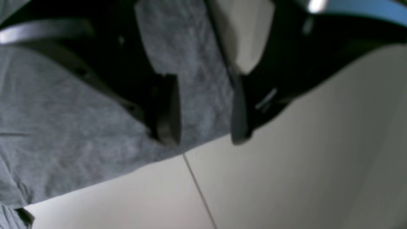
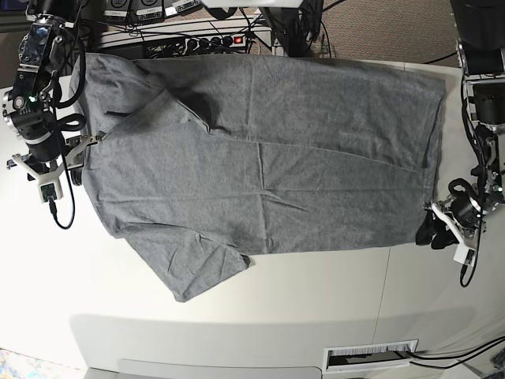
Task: Fold the T-shirt properly
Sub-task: 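Grasp the hem corner with the left gripper, right gripper holding shoulder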
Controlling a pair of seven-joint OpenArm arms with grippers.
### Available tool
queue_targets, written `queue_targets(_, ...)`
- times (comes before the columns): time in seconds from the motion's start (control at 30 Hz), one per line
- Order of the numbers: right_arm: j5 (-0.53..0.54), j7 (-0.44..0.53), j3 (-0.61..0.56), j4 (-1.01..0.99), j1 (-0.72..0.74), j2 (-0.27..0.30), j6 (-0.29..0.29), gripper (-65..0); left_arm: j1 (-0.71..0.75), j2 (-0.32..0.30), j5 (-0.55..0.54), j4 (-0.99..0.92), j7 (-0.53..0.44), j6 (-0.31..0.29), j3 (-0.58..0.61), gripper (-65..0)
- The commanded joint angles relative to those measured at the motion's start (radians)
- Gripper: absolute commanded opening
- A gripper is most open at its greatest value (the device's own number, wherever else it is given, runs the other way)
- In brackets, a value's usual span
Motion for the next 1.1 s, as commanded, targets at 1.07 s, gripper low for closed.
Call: queue_targets(1.07, 0.037, 0.003, 0.010, 0.014, 0.011, 0.020, -0.007, -39.9, -0.029, 0.088, 0.320, -0.063, -0.195, 0.315, -0.007, -36.6)
